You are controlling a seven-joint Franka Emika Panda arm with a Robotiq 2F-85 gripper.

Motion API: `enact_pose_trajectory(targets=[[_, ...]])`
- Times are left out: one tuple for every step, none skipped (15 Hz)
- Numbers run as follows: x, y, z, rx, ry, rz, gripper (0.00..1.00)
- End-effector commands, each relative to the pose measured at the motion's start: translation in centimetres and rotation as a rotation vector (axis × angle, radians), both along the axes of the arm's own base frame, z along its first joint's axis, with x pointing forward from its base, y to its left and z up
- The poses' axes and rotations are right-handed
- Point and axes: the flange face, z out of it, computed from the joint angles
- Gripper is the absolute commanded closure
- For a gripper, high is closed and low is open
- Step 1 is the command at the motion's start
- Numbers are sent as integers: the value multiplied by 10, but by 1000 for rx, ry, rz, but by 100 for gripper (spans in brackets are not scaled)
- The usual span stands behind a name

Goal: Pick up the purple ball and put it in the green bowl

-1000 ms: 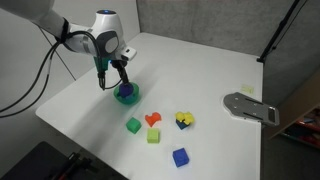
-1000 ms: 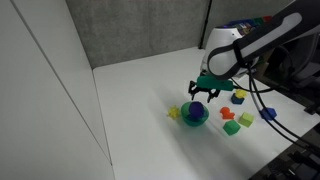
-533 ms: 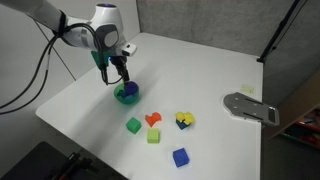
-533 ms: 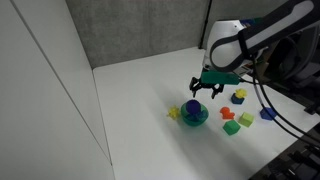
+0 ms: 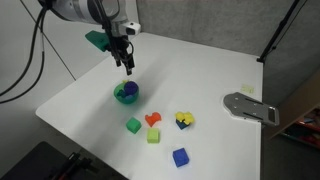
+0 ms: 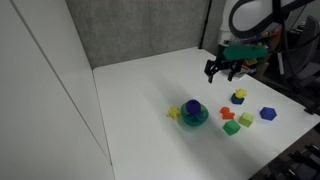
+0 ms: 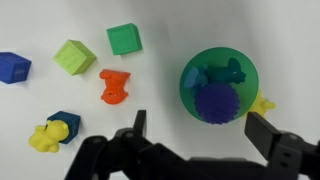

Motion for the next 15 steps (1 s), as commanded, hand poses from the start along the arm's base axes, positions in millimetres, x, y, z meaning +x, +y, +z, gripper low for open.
enact_pose_trajectory(targets=[[-27,-23,41,-26,-4,69,0],[-37,-30,51,-30,-8,68,0],[-45,-37,60,-33,-12,64,0],[-53,-42,68,-35,-20,61,0],[-63,-49,77,-38,-26,54,0],[-70,-55,86,-42,-31,48,0],[-78,-61,96,-35,-27,46,0],[-84,-66,105,-36,-29,42,0],[-92,-71,117,-31,-27,44,0],[-98,-76,129,-34,-27,46,0],[-104,-78,143,-36,-35,56,0],[-109,-80,156,-35,-31,87,0],[-113,-80,169,-28,-29,135,0],[-118,-80,182,-16,-29,186,0],[-123,-79,192,-10,-31,227,0]])
